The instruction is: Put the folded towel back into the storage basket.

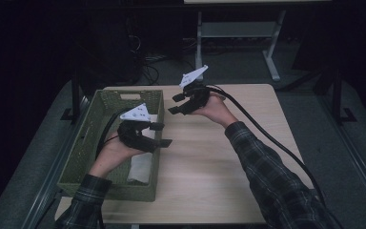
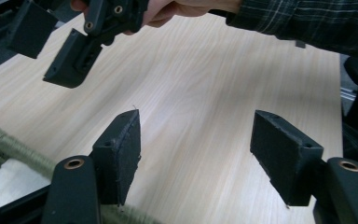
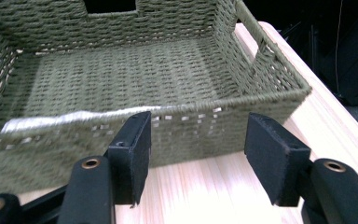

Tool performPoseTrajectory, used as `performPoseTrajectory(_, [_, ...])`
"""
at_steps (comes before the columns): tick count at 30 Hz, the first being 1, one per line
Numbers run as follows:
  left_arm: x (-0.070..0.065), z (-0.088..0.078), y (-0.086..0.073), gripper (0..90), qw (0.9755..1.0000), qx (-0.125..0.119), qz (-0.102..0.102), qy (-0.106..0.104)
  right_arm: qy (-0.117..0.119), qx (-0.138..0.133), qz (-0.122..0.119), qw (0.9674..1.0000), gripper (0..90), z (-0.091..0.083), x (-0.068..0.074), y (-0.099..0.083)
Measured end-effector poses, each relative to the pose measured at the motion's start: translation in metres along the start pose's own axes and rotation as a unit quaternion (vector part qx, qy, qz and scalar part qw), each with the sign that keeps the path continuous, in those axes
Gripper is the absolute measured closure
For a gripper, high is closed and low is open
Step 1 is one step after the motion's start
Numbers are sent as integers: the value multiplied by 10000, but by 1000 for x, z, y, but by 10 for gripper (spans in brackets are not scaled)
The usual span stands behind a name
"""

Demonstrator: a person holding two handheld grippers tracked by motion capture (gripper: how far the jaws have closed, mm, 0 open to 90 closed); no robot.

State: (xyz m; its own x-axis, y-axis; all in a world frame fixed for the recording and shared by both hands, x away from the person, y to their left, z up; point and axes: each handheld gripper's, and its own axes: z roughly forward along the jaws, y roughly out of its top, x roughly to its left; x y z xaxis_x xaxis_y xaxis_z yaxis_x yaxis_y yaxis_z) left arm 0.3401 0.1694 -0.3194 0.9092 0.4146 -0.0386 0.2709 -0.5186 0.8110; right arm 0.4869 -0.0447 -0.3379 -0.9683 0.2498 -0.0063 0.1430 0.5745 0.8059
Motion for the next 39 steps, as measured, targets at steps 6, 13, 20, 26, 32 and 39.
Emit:
performPoseTrajectory(6, [-9, 17, 9, 302, 10000, 18, -59, 69, -54, -42, 30, 10000, 395, -19, -3, -16])
performPoseTrajectory(13, [-18, 37, 17, 288, 9995, -66, -190, 233, -173, 9, 120, 9998, 385, -39, -4, -41])
performPoseTrajectory(20, [-31, 57, 16, 274, 9990, -47, -308, 307, -248, 30, 201, 9995, 363, -52, -1, -67])
performPoseTrajectory(26, [-43, 73, 8, 275, 9986, -85, -391, 338, -327, 58, 362, 9988, 344, -60, 3, -88])
performPoseTrajectory(32, [-58, 88, 1, 274, 9987, 116, -211, 456, -408, 130, 524, 9977, 326, -63, 8, -108])
performPoseTrajectory(39, [-73, 99, 1, 274, 9986, 197, -65, 485, -467, 156, 763, 9959, 315, -64, 12, -133])
